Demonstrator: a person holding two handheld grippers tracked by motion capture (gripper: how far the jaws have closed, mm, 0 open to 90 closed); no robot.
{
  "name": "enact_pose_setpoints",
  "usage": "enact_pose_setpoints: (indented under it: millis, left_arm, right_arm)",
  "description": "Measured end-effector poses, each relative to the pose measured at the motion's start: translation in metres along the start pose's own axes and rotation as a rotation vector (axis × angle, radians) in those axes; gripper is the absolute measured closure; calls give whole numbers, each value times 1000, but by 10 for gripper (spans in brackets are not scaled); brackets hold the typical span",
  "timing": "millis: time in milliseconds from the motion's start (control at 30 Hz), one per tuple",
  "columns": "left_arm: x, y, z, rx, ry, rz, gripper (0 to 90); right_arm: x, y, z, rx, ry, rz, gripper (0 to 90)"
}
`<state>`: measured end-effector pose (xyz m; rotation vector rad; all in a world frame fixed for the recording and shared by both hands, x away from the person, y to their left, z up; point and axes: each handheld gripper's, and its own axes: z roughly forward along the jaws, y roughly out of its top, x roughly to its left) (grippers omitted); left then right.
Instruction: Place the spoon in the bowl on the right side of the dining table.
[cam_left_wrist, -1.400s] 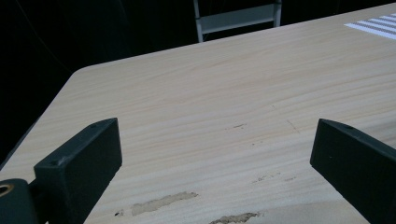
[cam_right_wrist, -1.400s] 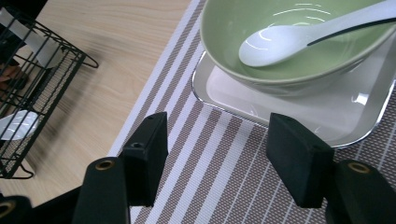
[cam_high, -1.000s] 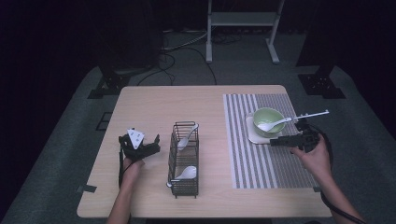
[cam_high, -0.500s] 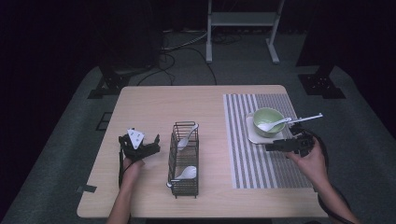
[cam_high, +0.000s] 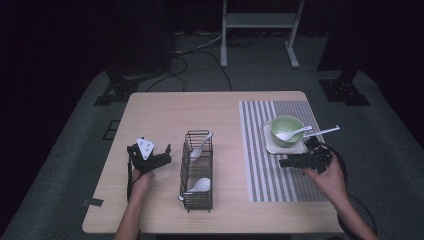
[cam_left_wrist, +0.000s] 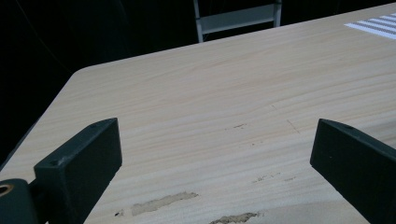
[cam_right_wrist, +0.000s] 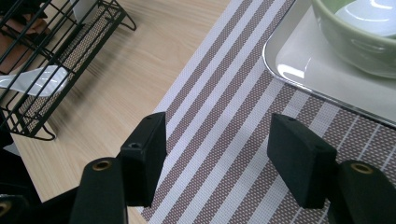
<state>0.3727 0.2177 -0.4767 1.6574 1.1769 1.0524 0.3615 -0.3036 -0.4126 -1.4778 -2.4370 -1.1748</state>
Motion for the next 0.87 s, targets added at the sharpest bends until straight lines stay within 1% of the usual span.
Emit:
enact_pose_setpoints:
  millis: [300,533,633,700,833,867]
  left_arm:
    - [0,0,0,-1,0,-1,11]
    - [0,0,0,-1,0,1,11]
    - [0,0,0,-1,0,0,11]
    - [0,0,0,-1,0,2,11]
    - [-1,0,0,0,1,11,11]
    - [-1,0,0,0,-1,14,11]
  right_arm:
    - [5,-5,3,-9,11,-12,366]
    - [14,-10,5,-17,21,-34,367]
    - [16,-14,8,-23,32,-33,365]
    - [18,-18,9,-35,46,-31,361]
    - [17,-29,11,-83,124,-16,361]
    - [16,-31,11,-90,133,-10,360]
